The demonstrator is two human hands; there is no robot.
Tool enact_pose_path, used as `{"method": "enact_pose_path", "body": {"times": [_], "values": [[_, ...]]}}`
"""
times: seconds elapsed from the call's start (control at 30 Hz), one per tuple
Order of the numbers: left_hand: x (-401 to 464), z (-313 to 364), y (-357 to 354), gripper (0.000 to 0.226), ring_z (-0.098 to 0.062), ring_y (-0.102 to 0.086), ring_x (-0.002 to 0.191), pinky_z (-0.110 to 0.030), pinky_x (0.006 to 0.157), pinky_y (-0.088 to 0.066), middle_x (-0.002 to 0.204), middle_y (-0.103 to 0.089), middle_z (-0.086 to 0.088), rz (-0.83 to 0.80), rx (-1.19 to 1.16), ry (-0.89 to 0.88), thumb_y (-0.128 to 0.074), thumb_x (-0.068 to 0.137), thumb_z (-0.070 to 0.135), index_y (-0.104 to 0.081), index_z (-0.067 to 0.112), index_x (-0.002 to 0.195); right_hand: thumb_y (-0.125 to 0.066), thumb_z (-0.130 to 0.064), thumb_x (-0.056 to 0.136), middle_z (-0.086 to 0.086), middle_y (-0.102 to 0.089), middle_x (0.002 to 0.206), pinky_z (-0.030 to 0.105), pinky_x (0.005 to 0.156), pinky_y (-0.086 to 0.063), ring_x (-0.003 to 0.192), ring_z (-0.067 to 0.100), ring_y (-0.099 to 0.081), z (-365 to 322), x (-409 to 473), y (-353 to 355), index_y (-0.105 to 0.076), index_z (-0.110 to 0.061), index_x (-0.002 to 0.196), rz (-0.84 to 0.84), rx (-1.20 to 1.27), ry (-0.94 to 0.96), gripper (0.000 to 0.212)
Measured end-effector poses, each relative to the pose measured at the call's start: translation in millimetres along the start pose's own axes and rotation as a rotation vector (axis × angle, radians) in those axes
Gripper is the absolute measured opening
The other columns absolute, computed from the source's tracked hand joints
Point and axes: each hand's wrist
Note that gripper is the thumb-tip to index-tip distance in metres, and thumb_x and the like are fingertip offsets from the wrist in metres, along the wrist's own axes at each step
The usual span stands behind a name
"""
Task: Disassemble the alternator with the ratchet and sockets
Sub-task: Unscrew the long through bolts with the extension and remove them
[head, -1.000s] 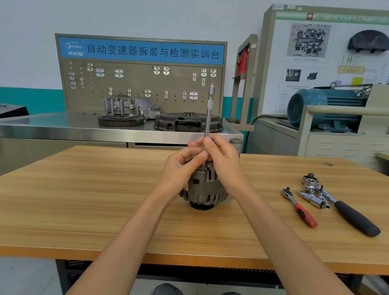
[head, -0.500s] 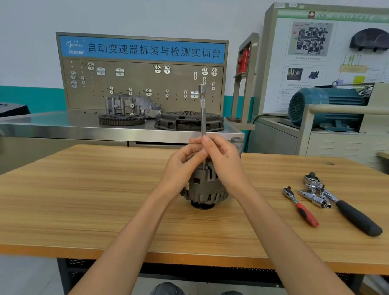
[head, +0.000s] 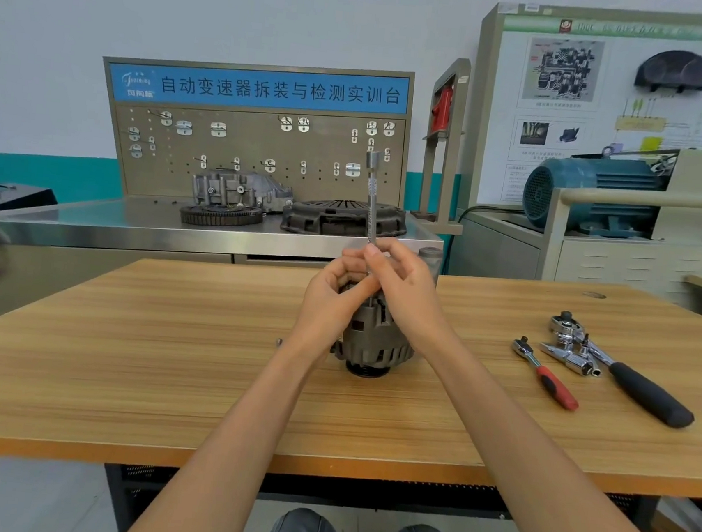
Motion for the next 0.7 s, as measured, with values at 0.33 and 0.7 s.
{"method": "enact_pose_path", "body": {"times": [0.33,0.7], "values": [[-2.0,5.1,4.7,0.017,-0.006,-0.068,0.092,-0.013,0.075,-0.050,0.095,-0.074,0.001,-0.042,-0.020,0.000,-0.059,0.093,0.011,-0.070,0.009,0.105,-0.039,-0.014,0.101,-0.007,-0.068,0.093,0.011,0.078,-0.049,0.088,-0.003,-0.065,-0.1,-0.9,1.4,-0.064,-0.014,0.100,-0.003,-0.002,0.024,0.025],[-2.4,5.5,-1.5,0.008,-0.001,-0.066,0.080,-0.011,0.067,-0.049,0.083,-0.072,0.007,0.002,-0.029,0.021,-0.063,0.090,0.011,-0.068,0.018,0.090,-0.053,-0.021,0.096,-0.015,-0.071,0.077,0.009,0.069,-0.048,0.080,-0.002,-0.066,1.0,-0.7,-0.1,-0.058,-0.021,0.092,0.007,0.014,0.001,0.007]]}}
Point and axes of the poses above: each hand's wrist, its own x-axis towards the middle knuckle, its own y-axis out of the back of the hand, z = x × y
